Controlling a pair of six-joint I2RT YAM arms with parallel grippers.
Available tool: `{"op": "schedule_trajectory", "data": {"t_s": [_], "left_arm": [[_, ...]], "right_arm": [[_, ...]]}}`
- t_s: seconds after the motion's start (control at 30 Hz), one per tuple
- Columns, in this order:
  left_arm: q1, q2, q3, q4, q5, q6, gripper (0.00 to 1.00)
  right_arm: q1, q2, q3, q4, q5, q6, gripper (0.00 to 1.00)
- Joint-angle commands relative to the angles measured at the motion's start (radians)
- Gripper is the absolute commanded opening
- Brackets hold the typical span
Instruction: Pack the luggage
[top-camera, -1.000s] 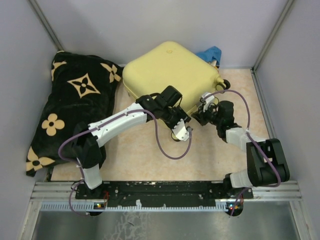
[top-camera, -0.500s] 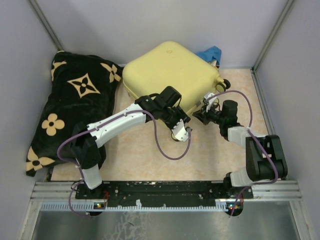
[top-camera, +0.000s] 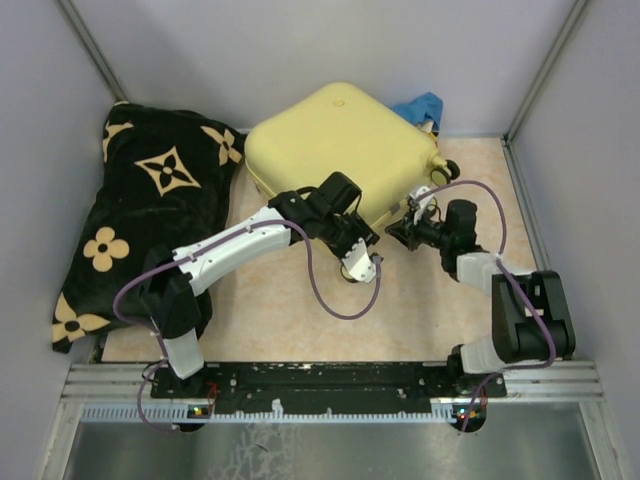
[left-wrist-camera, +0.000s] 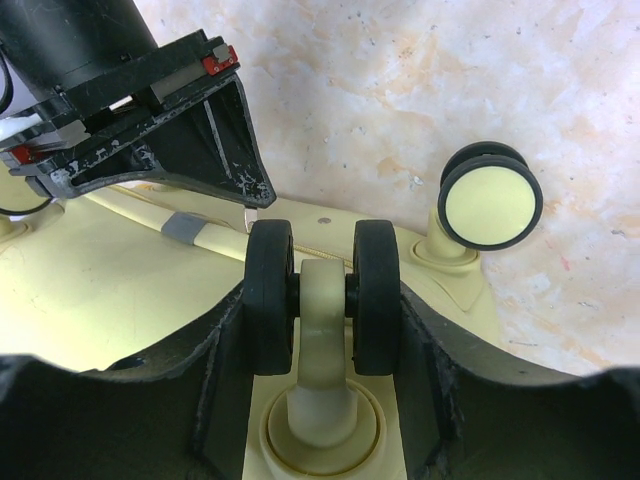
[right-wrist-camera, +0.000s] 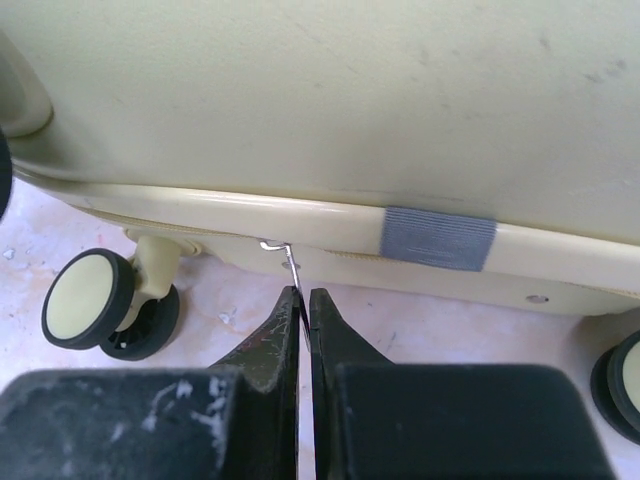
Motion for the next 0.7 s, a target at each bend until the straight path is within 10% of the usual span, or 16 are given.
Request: {"op": "schedule_trajectory", "data": {"t_s": [0.0,0.67], "left_arm": [[0.039,-0.046,-0.012,-0.295,-0.060,-0.047,0.00],[0.043,-0.026,0.026,-0.263,-0.028,-0.073,0.00]], "right_arm": [[0.059,-0.089,0.015,0.077,0.246,-0.055,0.00],[0.381,-0.253,-0.137,0.031,0.211,0.004,0.00]]}}
